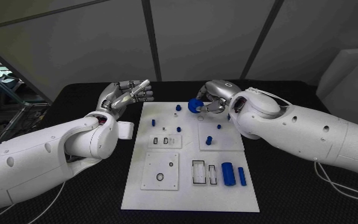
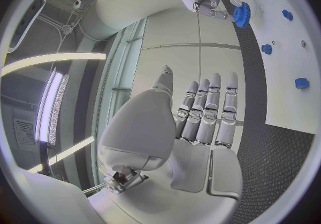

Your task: Assemble the parts on the task board

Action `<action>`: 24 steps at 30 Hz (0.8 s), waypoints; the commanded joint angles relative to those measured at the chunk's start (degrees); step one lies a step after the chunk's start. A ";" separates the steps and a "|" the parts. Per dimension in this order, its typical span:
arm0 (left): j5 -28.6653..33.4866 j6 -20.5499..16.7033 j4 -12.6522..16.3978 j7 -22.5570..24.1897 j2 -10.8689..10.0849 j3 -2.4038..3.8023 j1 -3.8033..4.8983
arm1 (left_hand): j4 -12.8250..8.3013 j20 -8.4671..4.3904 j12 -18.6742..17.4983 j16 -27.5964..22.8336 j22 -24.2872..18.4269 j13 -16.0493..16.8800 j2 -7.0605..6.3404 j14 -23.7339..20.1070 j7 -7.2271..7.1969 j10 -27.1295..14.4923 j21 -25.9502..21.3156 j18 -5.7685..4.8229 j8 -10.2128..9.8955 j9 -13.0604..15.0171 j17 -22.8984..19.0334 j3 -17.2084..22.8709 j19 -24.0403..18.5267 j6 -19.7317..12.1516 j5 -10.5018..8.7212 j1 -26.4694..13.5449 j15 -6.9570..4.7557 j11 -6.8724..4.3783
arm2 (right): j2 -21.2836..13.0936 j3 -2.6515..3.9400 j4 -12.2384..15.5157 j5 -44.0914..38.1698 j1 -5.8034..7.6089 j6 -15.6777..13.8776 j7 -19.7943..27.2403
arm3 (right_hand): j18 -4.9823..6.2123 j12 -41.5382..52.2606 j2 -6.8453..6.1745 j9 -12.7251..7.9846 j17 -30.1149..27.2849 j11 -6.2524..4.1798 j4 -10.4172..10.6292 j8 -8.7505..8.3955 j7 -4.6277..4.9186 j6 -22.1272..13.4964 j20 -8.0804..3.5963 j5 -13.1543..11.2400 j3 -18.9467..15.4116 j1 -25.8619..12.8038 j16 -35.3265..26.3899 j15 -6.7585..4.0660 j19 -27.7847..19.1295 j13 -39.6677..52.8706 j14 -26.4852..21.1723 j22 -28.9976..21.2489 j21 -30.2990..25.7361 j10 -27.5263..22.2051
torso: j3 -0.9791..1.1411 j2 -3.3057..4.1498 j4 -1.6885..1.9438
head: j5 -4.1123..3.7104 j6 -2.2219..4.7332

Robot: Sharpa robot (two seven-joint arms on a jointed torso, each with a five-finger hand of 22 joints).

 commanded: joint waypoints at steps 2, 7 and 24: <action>-0.32 0.65 -0.13 0.12 0.11 0.06 0.11 | -0.44 0.17 -0.38 -0.33 0.07 -0.06 0.23 -0.12 0.04 0.15 0.36 3.17 -0.40 -0.04 0.06 0.04 -0.20 0.41 -0.19 0.25 0.08 0.19 | 2.74 0.00 -0.82 -5.24 0.14 -1.79 -0.83 | -0.85 0.14 0.04 0.33 15.05 -0.25 0.09 -0.13 -0.82 1.30 -0.39 -0.19 0.36 -0.77 0.30 -0.21 6.15 15.07 5.96 15.09 0.19 6.07 | -0.04 0.14 0.14 | 0.14 0.05; -0.32 0.65 -0.37 0.10 0.26 0.06 0.11 | -0.44 0.17 -0.38 -0.33 0.07 -0.06 0.23 -0.12 0.04 0.15 0.36 3.17 -0.40 -0.04 0.06 0.04 -0.20 0.41 -0.19 0.25 0.08 0.19 | 5.52 -1.26 -2.17 -6.03 0.14 -1.34 -0.74 | -0.85 0.14 0.07 0.34 15.03 -0.25 0.07 -0.17 -0.83 1.32 -0.39 -0.17 0.46 -0.77 0.29 -0.22 6.15 15.07 5.95 15.09 0.19 6.07 | -0.02 0.15 0.09 | 0.29 -0.01; -0.32 0.63 -0.60 0.09 0.53 0.07 0.13 | -0.53 0.17 -0.46 -0.39 0.08 -0.07 0.25 -0.10 0.08 0.10 0.38 3.17 -0.48 -0.05 0.08 0.03 -0.25 0.38 -0.19 0.27 0.09 0.22 | 10.71 -3.28 -8.20 -6.02 -0.34 0.06 0.36 | -0.85 0.14 -0.12 0.34 14.94 -0.21 0.05 -0.54 -0.76 1.29 -0.38 0.15 0.83 -1.18 0.26 -0.19 6.15 15.07 5.93 15.09 0.19 6.07 | 0.09 0.13 -0.06 | 0.88 -0.32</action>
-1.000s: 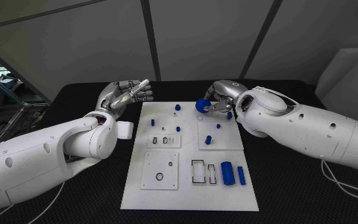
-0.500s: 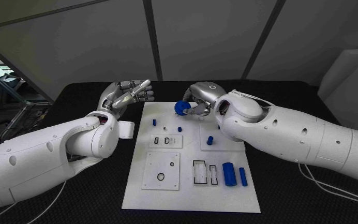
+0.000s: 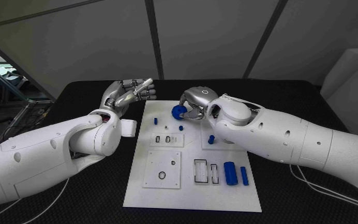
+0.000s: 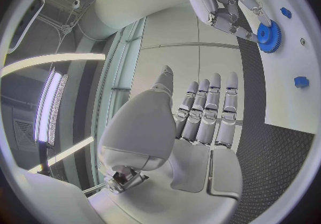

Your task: Assemble the parts on the task board

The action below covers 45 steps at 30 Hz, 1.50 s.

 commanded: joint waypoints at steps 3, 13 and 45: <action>-0.32 0.59 0.05 0.20 0.02 0.07 0.11 | -0.21 0.17 -0.18 -0.40 0.09 -0.07 0.25 -0.10 0.08 0.10 0.38 3.17 -0.21 -0.05 0.09 0.03 -0.25 0.38 -0.19 0.27 0.09 0.22 | 0.53 -0.01 -1.21 -0.68 0.08 0.04 0.64 | -0.86 0.14 -0.07 0.33 14.88 -0.20 -0.01 0.19 -0.86 1.17 -0.38 0.08 0.32 -0.56 0.25 -0.19 6.15 15.08 5.93 15.09 0.19 6.07 | 0.08 -0.07 -0.11 | 0.11 0.00; -0.32 0.71 0.04 -0.02 -0.02 0.07 0.12 | -0.25 0.18 -0.23 -0.44 0.09 -0.07 0.25 -0.11 0.09 0.07 0.38 3.17 -0.26 -0.05 0.09 0.01 -0.28 0.35 -0.20 0.26 0.10 0.23 | 1.37 -0.03 -2.21 -0.49 0.07 0.66 1.02 | -0.86 0.14 -0.92 0.25 14.69 0.11 0.23 -0.79 -0.50 0.58 -0.23 -0.88 0.37 -1.90 0.19 0.03 6.15 15.08 5.88 15.09 0.19 6.07 | 0.04 -0.10 -0.12 | 0.10 -0.04; -0.32 0.59 0.08 -0.23 -0.33 0.07 0.16 | -0.31 0.20 -0.37 -0.56 0.09 -0.09 0.26 -0.15 0.18 -0.04 0.39 3.15 -0.39 -0.07 0.11 -0.06 -0.38 0.27 -0.21 0.18 0.14 0.30 | 0.43 -0.03 -1.26 1.29 0.07 -0.59 1.08 | -0.86 -0.60 -3.13 -0.13 14.60 1.88 2.78 -5.51 1.34 -5.57 1.44 -4.35 -0.61 -7.63 0.15 1.71 6.15 14.15 5.86 15.09 0.19 5.33 | 0.09 -0.10 -0.16 | 0.15 -0.13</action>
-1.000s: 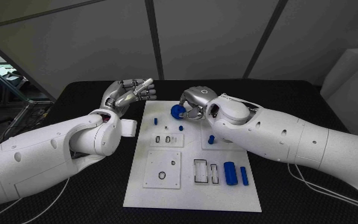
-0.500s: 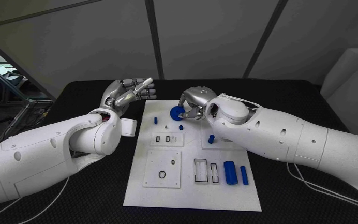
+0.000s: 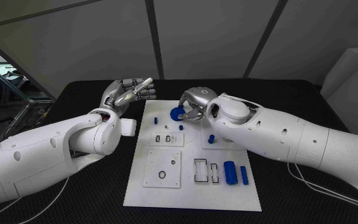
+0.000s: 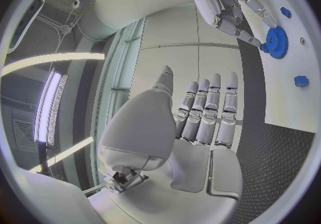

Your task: Assemble the parts on the task board

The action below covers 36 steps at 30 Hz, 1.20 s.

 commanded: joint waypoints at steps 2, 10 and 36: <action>-0.32 0.59 0.02 0.12 -0.07 0.07 0.12 | -0.37 0.22 -0.46 -0.45 0.06 -0.10 0.27 -0.16 0.23 -0.11 0.39 3.14 -0.26 -0.07 0.08 -0.09 -0.45 0.21 -0.21 0.16 0.17 0.34 | -2.18 0.03 2.37 2.15 0.10 -4.70 1.45 | -0.87 0.06 0.19 0.41 14.30 0.37 0.43 0.37 -0.30 0.80 0.36 1.30 0.23 -0.61 0.04 0.22 5.94 14.15 5.78 15.10 0.19 5.33 | 0.06 -0.05 -0.02 | -0.04 0.11; -0.32 0.76 -0.50 0.20 -0.22 0.06 0.12 | -0.43 0.23 -0.46 -0.49 0.05 -0.08 0.31 -0.13 0.19 -0.02 0.38 3.14 -0.27 -0.05 0.11 -0.10 -0.52 0.29 -0.20 0.16 0.17 0.32 | -11.09 0.08 8.85 14.22 0.13 -10.84 9.35 | -0.87 -1.60 0.19 0.79 11.69 0.35 -0.43 0.43 -0.26 1.55 0.29 0.79 0.85 0.62 -0.94 0.14 5.94 12.19 5.14 15.10 0.19 3.71 | 0.17 -0.49 -0.81 | 0.20 0.47; -0.32 1.72 -2.42 0.14 1.94 -0.02 0.02 | -0.75 0.23 -0.32 -0.61 0.07 0.02 0.57 0.20 -0.03 0.76 0.46 3.19 -0.19 0.05 0.26 -0.15 -0.74 0.96 -0.20 0.19 0.06 0.12 | -25.99 -0.02 6.56 24.84 0.02 -4.04 19.50 | -0.69 -2.05 -1.04 1.22 11.44 -0.03 -3.97 -0.14 -0.63 1.62 -0.13 -1.04 1.52 5.08 -1.14 -0.30 5.37 11.77 5.10 14.42 -0.18 3.32 | 0.63 -1.29 -1.20 | -1.13 0.32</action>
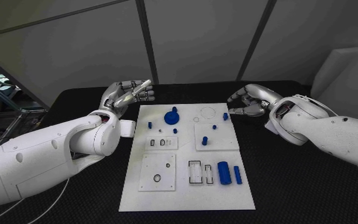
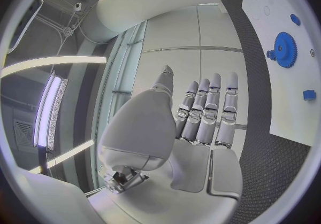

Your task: Assemble the parts on the task board

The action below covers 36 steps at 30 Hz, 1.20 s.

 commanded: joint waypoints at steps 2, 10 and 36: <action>-0.31 0.89 -0.02 0.21 0.21 0.04 0.05 | -0.27 0.02 -0.05 -0.32 0.09 0.06 0.57 0.20 -0.03 0.34 0.24 3.19 -0.19 0.05 0.05 0.02 -0.54 0.55 -0.19 0.19 0.07 0.12 | 0.61 0.01 -1.32 0.28 -0.15 1.90 1.99 | -0.67 -0.29 -0.30 0.00 11.41 0.00 -0.41 -0.41 -0.03 -0.51 -0.12 -0.15 -0.16 0.64 -0.26 -0.27 5.32 11.68 5.09 14.37 -0.20 3.25 | -0.13 0.05 0.23 | -0.14 -0.09; -0.31 0.80 -0.13 0.19 0.19 0.04 0.03 | -0.27 0.02 -0.05 -0.32 0.09 0.06 0.57 0.20 -0.03 0.34 0.24 3.19 -0.19 0.05 0.05 0.02 -0.54 0.55 -0.19 0.19 0.07 0.12 | 2.46 -0.01 -3.89 -1.87 -0.98 3.67 1.13 | -0.65 -0.32 -0.43 0.00 11.41 -0.03 -0.47 -0.34 -0.12 -0.85 -0.13 0.40 -0.41 0.70 -0.27 -0.32 5.25 11.67 5.09 14.28 -0.26 3.22 | -0.19 0.00 0.15 | 0.04 -0.47; -0.31 0.65 -0.27 0.06 0.14 0.04 0.02 | -0.37 0.02 -0.09 -0.37 0.09 0.05 0.58 0.23 -0.02 0.38 0.26 3.19 -0.23 0.03 0.07 0.00 -0.57 0.57 -0.20 0.22 0.06 0.12 | 5.33 -0.02 -6.92 -3.71 -2.09 4.87 0.01 | -0.83 0.18 1.53 1.15 11.93 -0.67 -1.37 1.24 -0.83 3.84 -0.72 1.16 0.35 1.57 -0.09 -0.99 5.82 12.26 5.23 14.96 0.11 3.72 | -0.17 -0.06 0.13 | 0.28 -0.92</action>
